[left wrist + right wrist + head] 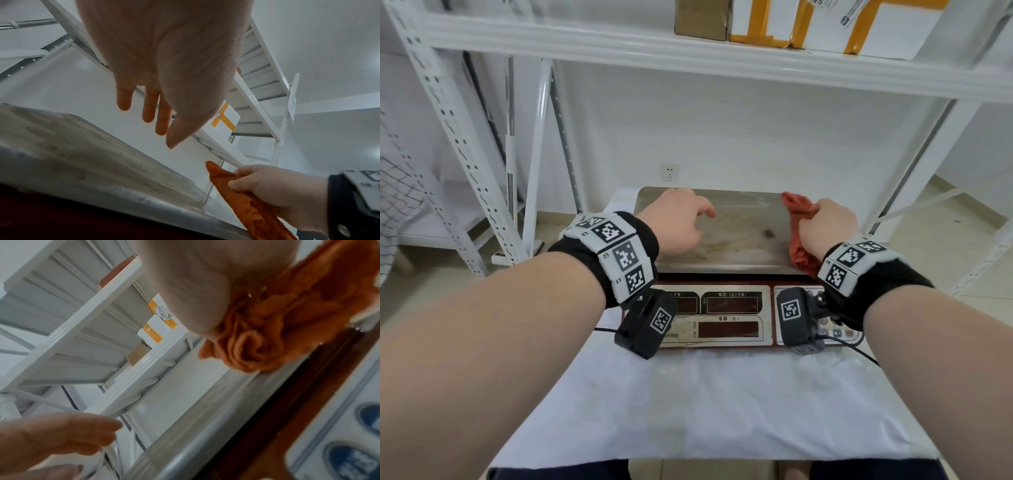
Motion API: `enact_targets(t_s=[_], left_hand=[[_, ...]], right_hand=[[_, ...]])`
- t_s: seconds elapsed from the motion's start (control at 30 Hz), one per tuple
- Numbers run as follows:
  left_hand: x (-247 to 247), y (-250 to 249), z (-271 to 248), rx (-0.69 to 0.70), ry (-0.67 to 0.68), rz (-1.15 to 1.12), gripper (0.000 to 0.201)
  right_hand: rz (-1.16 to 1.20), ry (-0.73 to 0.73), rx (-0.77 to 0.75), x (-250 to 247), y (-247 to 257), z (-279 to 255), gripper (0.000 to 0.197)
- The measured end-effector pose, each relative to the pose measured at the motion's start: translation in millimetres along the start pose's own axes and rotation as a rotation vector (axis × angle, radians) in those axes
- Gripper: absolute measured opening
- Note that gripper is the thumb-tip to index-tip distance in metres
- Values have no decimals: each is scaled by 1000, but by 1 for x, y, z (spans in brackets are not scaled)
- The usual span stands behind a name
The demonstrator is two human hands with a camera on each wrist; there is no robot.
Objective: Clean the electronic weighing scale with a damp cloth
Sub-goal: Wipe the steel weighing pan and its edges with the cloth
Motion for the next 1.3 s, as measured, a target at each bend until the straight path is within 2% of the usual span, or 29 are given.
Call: enact_targets(t_s=[0.07,0.17,0.2,0.4,0.47,0.53,0.67,0.73,0.8,0.9,0.97,1.0,1.13,1.2,1.3], left_hand=[[-1,2,-2,-4,-13,14,43],[-1,6,-4,-9,-4,7,43],[0,7,-4,-15,0,7,42],[4,10,-2,-15,22,-3,41],[4,10,-2,-17,19,5,41],[4,11,-2,-20,25,-1,41],[5,15,-5,-33,51,-12,41],[6,16,-5,-36,55,-11,40],[5,17,-3,-34,55,-12,40],[2,15,2,-28,46,5,39],[-1,14,5,-22,51,2,40],[-2,14,5,-22,56,1,40],[-8,17,9,-56,85,1,39],[-10,19,13,-73,106,-8,39],[-12,23,20,-88,121,-33,39]], right_hand=[[-26,-71,40,5,-4,3,27],[-100,5,29,23,0,4,25],[-130,18,2,25,5,1,18],[-163,42,-275,27,48,-22,37],[-86,82,-248,25,47,-24,37],[-101,126,-151,23,32,-13,39],[-253,57,10,15,7,1,46],[-281,102,56,19,14,-2,51],[-197,140,26,29,29,-4,53],[-80,279,-202,42,52,-10,37],[67,387,-193,37,46,-9,39],[79,395,-167,33,38,-4,37],[23,216,-4,15,13,24,36],[26,185,-14,15,17,26,39],[43,218,-120,26,39,21,43]])
Point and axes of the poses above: each hand's wrist, its own z-axis towards the middle knuckle, its own x-axis out of the palm, y = z × x, the point moved 5 cm from there along z, towards the middle knuckle, and after that the axes turned 14 degrees about x, right-handed, at the moved point
